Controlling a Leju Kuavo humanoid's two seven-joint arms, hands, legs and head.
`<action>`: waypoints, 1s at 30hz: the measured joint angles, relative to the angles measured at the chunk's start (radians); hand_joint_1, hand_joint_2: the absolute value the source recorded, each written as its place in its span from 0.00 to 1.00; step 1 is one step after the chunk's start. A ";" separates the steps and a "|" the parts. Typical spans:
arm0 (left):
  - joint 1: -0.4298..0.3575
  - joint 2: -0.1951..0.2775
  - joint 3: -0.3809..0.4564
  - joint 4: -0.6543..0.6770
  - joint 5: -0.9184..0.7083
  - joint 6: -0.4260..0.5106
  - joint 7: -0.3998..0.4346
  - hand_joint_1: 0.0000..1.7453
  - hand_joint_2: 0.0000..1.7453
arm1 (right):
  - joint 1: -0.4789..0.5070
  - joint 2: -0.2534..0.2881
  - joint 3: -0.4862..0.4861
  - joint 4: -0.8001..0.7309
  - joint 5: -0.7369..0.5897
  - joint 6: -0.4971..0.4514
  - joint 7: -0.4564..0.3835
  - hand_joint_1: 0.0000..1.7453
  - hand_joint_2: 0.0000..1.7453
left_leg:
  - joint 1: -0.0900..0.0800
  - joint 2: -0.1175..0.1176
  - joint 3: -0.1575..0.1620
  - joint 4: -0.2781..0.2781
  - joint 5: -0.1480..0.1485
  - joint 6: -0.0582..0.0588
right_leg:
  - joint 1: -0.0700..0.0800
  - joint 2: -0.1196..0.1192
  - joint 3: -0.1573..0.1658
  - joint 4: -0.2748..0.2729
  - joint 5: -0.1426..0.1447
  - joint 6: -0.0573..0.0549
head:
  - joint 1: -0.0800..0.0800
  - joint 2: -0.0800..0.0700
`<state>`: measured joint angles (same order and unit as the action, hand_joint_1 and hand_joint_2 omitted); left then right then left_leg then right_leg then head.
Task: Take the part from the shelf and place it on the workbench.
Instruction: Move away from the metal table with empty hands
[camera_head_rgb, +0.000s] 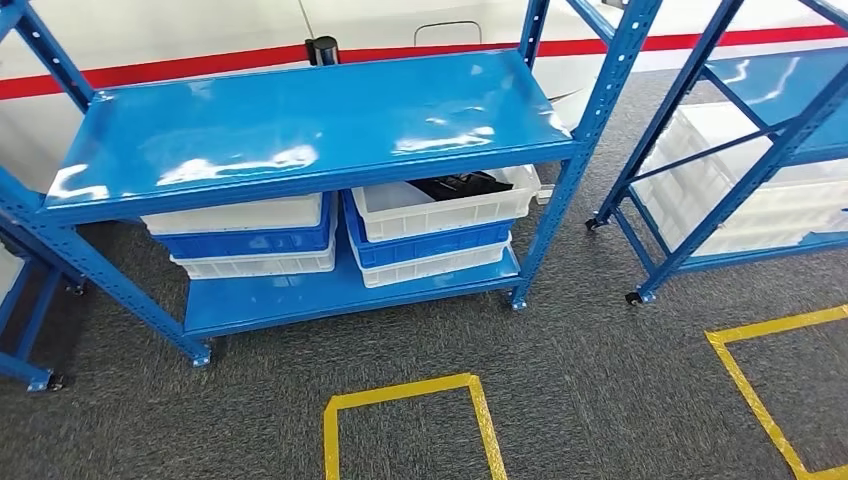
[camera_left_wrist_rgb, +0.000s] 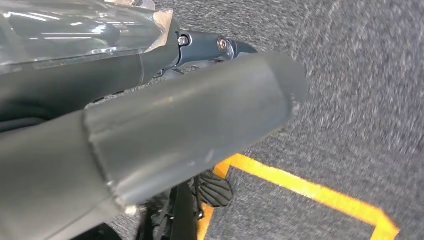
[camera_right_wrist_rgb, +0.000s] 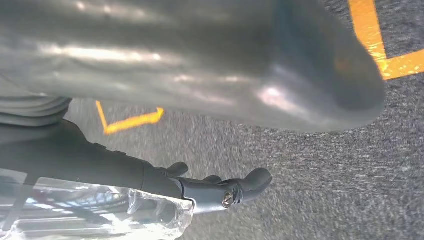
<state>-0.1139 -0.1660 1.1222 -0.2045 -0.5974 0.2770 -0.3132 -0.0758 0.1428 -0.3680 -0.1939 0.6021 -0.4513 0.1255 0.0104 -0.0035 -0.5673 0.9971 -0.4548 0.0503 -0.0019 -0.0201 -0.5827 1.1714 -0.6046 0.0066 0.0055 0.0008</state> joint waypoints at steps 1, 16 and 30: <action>-0.001 0.000 0.000 0.000 0.000 0.000 0.000 0.00 0.00 | 0.002 -0.001 -0.001 0.000 0.000 0.000 0.000 0.00 0.00 | 0.000 -0.013 -0.003 0.000 0.002 0.000 | -0.003 0.009 -0.031 0.067 -0.026 0.000 | 0.001 0.000; 0.006 0.000 0.000 0.000 0.000 0.005 0.005 0.00 0.00 | 0.006 -0.004 -0.005 0.001 0.003 -0.001 0.002 0.00 0.00 | 0.007 -0.015 -0.119 0.216 -0.104 -0.060 | -0.019 0.000 0.063 -0.162 0.098 -0.007 | -0.011 0.000; 0.005 -0.001 0.000 0.000 0.000 0.018 0.009 0.00 0.00 | -0.001 -0.002 -0.011 0.000 0.000 -0.014 -0.010 0.00 0.00 | -0.001 0.012 0.005 -0.007 0.000 -0.005 | -0.003 -0.007 0.005 -0.040 0.030 0.007 | -0.007 0.000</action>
<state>-0.1090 -0.1673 1.1227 -0.2045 -0.5978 0.2952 -0.3037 -0.0766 0.1403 -0.3788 -0.1934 0.6025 -0.4655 0.1153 0.0098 0.0090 -0.5621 0.9904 -0.4545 0.0452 -0.0046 -0.0272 -0.5778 1.1318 -0.5749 0.0134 -0.0018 0.0008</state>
